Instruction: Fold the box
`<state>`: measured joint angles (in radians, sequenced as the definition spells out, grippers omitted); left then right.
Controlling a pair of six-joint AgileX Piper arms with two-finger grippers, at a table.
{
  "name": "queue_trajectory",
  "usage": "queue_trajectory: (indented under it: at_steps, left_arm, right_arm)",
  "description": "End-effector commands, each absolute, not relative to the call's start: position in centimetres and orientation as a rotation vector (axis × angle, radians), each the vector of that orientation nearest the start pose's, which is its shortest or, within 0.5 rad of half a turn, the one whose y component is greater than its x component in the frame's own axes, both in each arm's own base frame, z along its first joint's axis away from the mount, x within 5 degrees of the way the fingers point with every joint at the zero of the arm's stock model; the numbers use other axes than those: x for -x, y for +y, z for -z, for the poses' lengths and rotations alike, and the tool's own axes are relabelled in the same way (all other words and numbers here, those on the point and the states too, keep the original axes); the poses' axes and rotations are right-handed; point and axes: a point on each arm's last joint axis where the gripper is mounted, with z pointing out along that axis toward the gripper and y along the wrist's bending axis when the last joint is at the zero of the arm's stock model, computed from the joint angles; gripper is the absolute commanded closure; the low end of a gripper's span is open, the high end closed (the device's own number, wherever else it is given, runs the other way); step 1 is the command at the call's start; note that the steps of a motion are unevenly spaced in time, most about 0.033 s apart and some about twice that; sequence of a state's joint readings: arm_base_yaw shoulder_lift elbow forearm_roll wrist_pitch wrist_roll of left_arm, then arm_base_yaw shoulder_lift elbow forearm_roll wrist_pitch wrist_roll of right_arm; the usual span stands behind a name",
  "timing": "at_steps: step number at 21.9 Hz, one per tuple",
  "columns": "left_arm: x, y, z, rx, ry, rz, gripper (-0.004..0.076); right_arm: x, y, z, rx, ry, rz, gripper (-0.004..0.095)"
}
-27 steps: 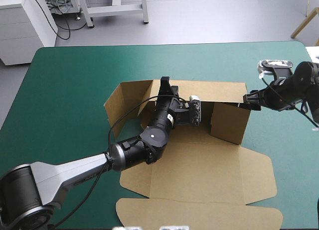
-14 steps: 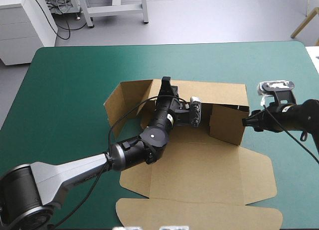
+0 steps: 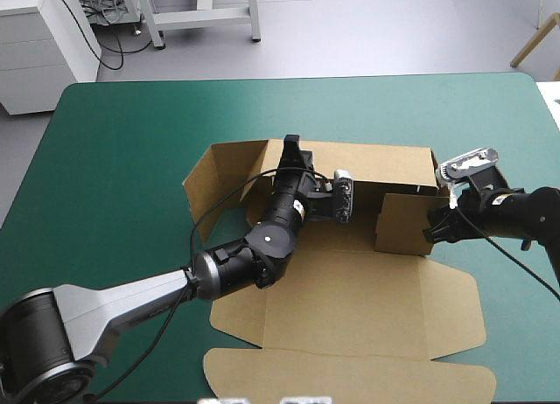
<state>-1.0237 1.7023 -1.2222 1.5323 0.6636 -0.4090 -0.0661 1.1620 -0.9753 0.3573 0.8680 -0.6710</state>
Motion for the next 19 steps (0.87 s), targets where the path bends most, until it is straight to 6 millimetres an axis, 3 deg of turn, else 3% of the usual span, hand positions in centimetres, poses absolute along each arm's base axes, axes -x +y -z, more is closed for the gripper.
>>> queue_trajectory:
  at_steps: [1,9,13,17,19]
  left_arm:
    - [-24.3,-29.1,-30.8,-1.408,1.337,-0.695,0.0734]
    - [-24.3,-29.1,-30.8,-1.409,1.336,-0.695,0.0734]
    - [-24.3,-29.1,-30.8,-1.435,1.314,-0.718,0.0734]
    - [-24.3,-29.1,-30.8,-1.439,1.311,-0.721,0.0734]
    - [-24.3,-29.1,-30.8,-1.444,1.307,-0.726,0.0734]
  right_arm:
    - [-23.4,1.4,-33.5,0.564,2.297,-0.164,0.0402]
    - [-24.1,2.2,-30.5,0.533,2.353,-0.346,0.0402]
    - [-24.1,2.2,-28.4,0.460,2.321,-0.331,0.0402]
    - [-24.5,2.6,-28.8,0.492,2.209,-0.357,0.0409]
    - [-24.8,2.5,-29.1,0.475,2.172,-0.336,0.0481]
